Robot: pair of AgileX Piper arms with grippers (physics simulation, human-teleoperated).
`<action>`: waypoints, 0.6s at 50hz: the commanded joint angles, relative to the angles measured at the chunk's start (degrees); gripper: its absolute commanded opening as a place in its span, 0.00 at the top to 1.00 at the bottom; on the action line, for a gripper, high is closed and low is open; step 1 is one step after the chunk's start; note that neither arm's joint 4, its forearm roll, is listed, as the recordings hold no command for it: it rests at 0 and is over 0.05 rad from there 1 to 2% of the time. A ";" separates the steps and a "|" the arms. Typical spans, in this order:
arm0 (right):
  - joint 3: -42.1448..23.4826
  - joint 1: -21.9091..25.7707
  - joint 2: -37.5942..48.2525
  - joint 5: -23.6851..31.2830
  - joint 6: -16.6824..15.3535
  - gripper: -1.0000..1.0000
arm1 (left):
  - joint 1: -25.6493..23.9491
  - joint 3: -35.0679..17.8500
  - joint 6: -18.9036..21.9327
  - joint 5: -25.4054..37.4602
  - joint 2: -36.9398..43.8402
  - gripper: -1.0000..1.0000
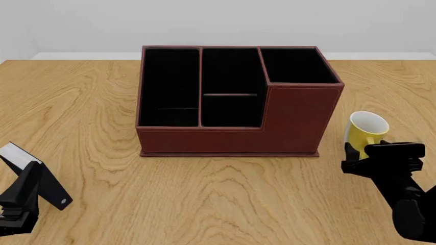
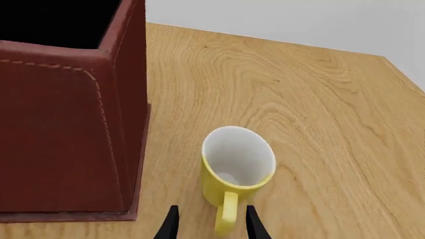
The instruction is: Pick up the yellow and white mug and place it to the right of the caddy.
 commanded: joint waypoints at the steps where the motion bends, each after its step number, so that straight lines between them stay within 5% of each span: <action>1: 2.85 0.23 -2.99 0.00 -0.35 0.00 | 0.00 0.00 0.00 0.00 0.00 0.00; 30: 13.58 1.93 -17.51 0.00 -0.70 0.00 | 0.00 0.00 0.00 0.00 0.00 0.00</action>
